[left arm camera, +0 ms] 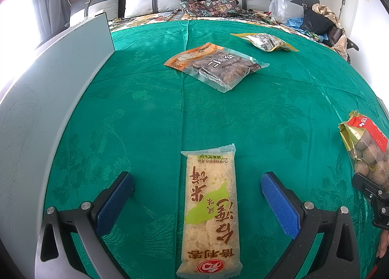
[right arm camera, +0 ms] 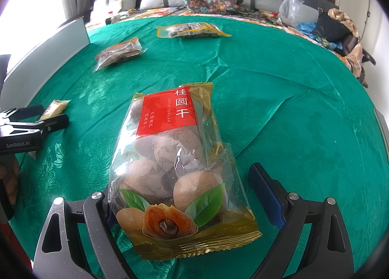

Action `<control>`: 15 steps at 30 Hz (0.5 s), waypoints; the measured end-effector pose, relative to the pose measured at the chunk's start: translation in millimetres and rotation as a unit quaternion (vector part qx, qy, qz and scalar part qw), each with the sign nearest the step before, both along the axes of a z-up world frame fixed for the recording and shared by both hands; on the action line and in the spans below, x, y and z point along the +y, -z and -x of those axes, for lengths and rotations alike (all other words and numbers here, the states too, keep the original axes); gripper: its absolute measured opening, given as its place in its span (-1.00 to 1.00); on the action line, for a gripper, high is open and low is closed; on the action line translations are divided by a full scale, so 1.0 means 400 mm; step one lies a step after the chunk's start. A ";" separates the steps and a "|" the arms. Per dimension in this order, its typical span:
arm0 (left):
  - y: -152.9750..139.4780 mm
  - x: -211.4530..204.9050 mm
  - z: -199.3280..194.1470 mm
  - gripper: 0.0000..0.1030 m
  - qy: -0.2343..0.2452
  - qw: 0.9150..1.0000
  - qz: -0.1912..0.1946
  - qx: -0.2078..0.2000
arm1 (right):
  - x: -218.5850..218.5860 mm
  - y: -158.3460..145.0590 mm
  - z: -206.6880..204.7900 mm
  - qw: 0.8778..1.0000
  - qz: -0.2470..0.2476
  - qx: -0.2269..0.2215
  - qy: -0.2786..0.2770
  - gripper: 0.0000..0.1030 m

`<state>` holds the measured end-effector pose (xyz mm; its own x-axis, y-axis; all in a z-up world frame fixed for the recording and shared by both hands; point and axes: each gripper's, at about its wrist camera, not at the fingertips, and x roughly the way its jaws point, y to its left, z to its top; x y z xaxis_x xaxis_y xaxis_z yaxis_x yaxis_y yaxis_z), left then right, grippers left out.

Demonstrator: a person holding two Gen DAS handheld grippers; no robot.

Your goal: Organize snacks

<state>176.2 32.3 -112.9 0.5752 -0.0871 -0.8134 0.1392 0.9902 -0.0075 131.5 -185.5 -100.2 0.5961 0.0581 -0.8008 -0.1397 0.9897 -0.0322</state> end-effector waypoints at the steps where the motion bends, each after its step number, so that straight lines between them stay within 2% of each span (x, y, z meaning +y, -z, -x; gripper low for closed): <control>1: 0.000 0.000 0.000 1.00 0.000 1.000 0.000 0.000 | 0.000 0.000 0.000 1.000 0.000 0.000 0.000 0.81; 15: 0.001 0.000 0.000 1.00 0.000 1.000 0.000 0.000 | 0.002 -0.002 0.001 1.000 0.001 0.000 0.000 0.81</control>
<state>176.1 32.4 -113.4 0.5754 -0.0870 -0.8133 0.1393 0.9902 -0.0074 131.0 -184.8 -99.5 0.5957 0.0563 -0.8012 -0.1393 0.9897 -0.0341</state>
